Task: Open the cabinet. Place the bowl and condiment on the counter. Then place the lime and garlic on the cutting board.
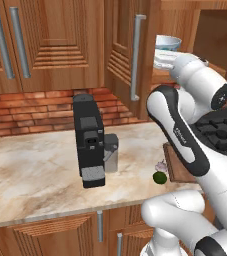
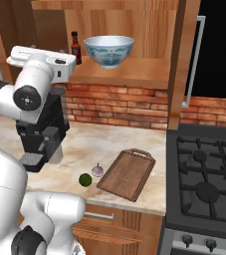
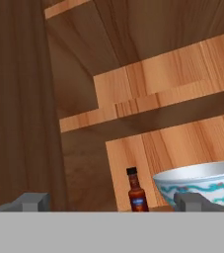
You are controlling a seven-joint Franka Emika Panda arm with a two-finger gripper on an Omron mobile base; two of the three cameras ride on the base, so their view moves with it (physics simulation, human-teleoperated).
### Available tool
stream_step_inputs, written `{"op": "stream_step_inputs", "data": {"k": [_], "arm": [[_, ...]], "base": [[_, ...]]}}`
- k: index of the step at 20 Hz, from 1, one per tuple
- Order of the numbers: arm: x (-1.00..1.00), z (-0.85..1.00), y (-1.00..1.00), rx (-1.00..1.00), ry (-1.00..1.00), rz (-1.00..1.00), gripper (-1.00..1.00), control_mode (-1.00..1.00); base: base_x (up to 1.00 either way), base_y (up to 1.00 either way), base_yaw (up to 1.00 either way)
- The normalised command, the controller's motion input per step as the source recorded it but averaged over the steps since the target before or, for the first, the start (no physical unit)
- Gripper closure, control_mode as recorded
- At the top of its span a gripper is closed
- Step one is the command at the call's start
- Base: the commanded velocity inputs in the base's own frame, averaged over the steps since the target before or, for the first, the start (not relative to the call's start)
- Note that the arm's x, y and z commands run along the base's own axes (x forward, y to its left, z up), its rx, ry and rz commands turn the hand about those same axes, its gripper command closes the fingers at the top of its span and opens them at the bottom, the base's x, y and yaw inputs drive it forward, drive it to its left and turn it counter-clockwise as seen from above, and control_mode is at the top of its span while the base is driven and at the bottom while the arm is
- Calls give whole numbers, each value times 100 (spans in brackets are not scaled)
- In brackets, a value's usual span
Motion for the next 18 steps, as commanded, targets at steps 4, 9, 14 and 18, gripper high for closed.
{"op": "stream_step_inputs", "data": {"k": [4,9,14,18], "arm": [[2,-8,62,1,1,0,-100,-100],[17,-17,60,5,6,0,-100,-100],[14,-12,62,2,6,0,-100,-100],[10,-2,62,-2,4,0,-100,-100]], "base": [[0,0,0],[0,0,0],[0,0,0],[0,0,0]]}}
